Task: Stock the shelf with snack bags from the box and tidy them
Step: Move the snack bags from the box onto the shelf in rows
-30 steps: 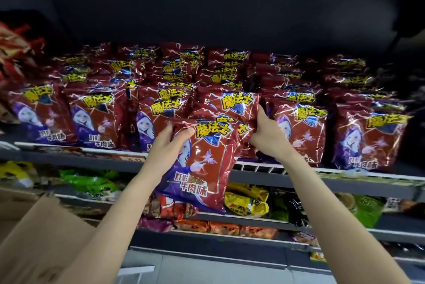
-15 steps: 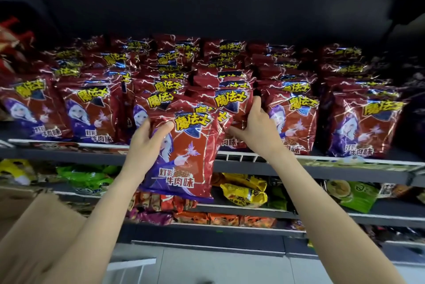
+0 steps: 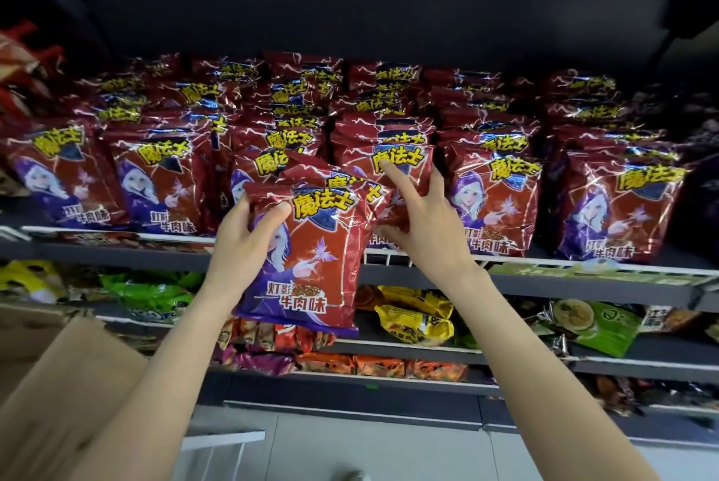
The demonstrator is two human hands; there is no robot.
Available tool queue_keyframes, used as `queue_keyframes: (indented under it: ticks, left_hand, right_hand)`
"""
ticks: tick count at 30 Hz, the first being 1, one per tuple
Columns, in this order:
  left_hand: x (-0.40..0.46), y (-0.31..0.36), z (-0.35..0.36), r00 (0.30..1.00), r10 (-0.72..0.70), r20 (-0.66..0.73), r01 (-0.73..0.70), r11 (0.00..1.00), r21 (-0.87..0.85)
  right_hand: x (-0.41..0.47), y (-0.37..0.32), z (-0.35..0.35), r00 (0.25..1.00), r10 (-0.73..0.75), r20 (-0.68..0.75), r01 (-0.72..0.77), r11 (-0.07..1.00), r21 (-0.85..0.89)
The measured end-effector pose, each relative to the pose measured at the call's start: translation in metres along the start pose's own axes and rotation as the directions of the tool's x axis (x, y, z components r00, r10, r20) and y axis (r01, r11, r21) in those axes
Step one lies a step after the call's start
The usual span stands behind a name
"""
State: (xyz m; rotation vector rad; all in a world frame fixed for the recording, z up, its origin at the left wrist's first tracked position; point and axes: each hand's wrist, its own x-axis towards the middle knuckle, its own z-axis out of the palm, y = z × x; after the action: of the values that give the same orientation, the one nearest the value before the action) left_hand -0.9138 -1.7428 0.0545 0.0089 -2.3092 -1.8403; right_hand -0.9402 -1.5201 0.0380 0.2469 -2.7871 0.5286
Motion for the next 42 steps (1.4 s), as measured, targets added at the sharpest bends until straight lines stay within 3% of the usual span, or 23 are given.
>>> queue_keyframes:
  ticks: [6,13,16,20,22,24,26,29,34,38,40,42]
  left_hand:
    - [0.002,-0.007,-0.008,1.000,-0.020,0.014,0.020,1.000,-0.020]
    - [0.005,-0.005,-0.008,1.000,-0.019,-0.002,0.019,1.000,-0.015]
    - [0.004,-0.006,-0.007,0.999,-0.039,-0.013,0.039,0.999,-0.011]
    - [-0.001,-0.006,-0.005,1.000,-0.018,-0.023,0.018,1.000,-0.022]
    - [-0.004,-0.006,-0.004,1.000,-0.011,-0.016,0.011,0.999,-0.035]
    - [-0.007,-0.005,-0.002,1.000,-0.007,-0.019,0.006,0.998,-0.061]
    - [-0.011,-0.003,0.005,1.000,-0.008,-0.025,0.006,0.996,-0.093]
    - [-0.017,0.004,0.019,0.999,-0.003,-0.033,-0.002,0.988,-0.156]
    - [-0.014,0.012,0.025,0.997,0.078,-0.016,-0.079,0.985,-0.150]
    - [-0.008,0.026,0.042,0.987,0.152,0.045,-0.146,0.983,-0.111]
    - [-0.008,0.031,0.054,0.984,0.149,0.096,-0.138,0.984,-0.111]
    - [-0.005,0.030,0.064,0.981,0.139,0.138,-0.122,0.984,-0.127]
  right_hand:
    - [0.007,-0.001,0.003,1.000,0.018,-0.003,-0.018,0.996,0.084]
    - [0.022,-0.011,0.011,0.993,-0.056,-0.101,0.061,0.997,0.043]
    - [0.015,-0.007,0.014,0.995,-0.052,-0.081,0.053,0.998,0.022]
    - [-0.006,0.001,0.004,0.998,-0.055,-0.032,0.059,0.989,0.132]
    - [-0.019,0.002,-0.006,0.988,-0.040,-0.148,0.072,0.974,0.215]
    - [-0.034,-0.002,-0.015,0.972,0.049,-0.231,0.050,0.913,0.404]
    - [-0.043,-0.009,-0.022,0.993,0.099,-0.063,-0.048,0.829,0.557]
    - [-0.043,-0.014,-0.027,0.978,0.041,0.206,-0.179,0.681,0.710]
    - [-0.031,-0.002,-0.050,0.988,-0.007,0.157,-0.115,0.647,0.754]
    - [-0.033,0.029,-0.074,0.974,0.221,0.046,-0.155,0.507,0.848]
    - [-0.037,0.047,-0.077,0.910,0.414,0.030,-0.226,0.434,0.872]
    - [-0.039,0.063,-0.073,0.858,0.512,0.036,-0.291,0.427,0.856]
